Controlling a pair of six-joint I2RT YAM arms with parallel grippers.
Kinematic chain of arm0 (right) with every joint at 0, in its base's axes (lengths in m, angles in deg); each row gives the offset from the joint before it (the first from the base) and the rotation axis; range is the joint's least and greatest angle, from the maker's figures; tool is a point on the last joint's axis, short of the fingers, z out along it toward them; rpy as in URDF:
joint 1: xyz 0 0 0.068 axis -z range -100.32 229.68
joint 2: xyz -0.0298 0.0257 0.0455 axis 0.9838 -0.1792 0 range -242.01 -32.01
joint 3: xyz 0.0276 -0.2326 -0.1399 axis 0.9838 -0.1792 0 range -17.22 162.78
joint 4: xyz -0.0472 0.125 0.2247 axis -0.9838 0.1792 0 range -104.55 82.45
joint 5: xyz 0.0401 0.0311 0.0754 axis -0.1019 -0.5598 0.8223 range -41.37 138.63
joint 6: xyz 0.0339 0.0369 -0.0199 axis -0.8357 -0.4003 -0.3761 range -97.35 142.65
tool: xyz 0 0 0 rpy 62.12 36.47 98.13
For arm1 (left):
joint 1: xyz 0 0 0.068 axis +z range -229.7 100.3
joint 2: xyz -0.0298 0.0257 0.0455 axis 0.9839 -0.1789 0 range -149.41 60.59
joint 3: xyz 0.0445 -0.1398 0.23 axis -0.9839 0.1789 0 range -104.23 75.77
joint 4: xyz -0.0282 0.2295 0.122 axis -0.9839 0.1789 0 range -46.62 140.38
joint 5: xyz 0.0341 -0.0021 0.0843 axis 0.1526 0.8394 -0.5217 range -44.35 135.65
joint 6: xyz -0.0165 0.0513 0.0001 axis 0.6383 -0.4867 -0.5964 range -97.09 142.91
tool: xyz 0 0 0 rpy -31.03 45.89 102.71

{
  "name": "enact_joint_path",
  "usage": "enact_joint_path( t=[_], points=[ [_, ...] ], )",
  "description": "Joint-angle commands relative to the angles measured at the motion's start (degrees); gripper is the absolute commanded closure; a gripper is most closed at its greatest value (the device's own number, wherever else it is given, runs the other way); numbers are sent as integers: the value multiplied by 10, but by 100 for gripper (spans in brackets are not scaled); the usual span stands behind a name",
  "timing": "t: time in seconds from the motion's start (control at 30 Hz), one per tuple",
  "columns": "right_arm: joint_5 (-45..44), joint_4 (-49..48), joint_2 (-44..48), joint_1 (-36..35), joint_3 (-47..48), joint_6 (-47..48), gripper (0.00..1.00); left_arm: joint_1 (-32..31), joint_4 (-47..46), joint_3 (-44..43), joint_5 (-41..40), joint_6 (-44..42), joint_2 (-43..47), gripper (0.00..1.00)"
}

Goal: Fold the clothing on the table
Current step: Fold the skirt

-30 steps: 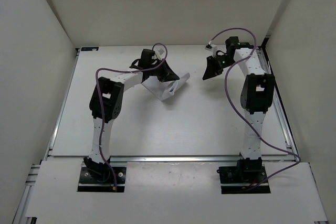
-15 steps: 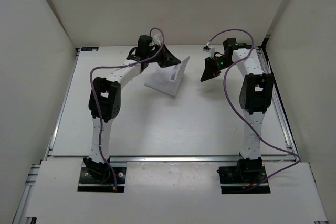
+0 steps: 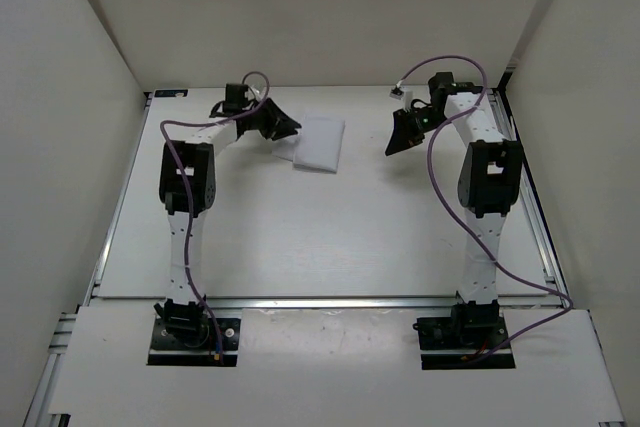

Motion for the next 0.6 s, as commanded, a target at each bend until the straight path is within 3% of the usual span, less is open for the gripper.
enact_joint_path(
  t=[0.0,0.1,0.13,0.3,0.37,0.4,0.43,0.47,0.57],
  points=[
    [-7,9,14,9,4,9,82,-14,-24,111,-40,-42,94,62],
    [-7,15,18,9,-2,11,81,23,-142,223,-70,20,153,61],
    [-6,17,18,9,-4,13,81,33,-138,216,-65,22,160,61],
    [-6,7,11,-2,5,4,81,9,85,98,-73,-129,146,53],
    [0,5,8,-2,12,5,81,-4,92,121,-94,-139,160,44],
    [4,6,8,-5,11,6,81,-7,54,138,-96,-117,170,30],
    [3,10,4,-7,14,5,81,-10,3,184,-84,-100,181,28],
    [5,7,5,-6,14,5,81,-15,-39,222,-82,-69,192,2],
    [4,9,9,-4,11,9,81,-30,-34,220,-106,-72,189,1]
  ],
)
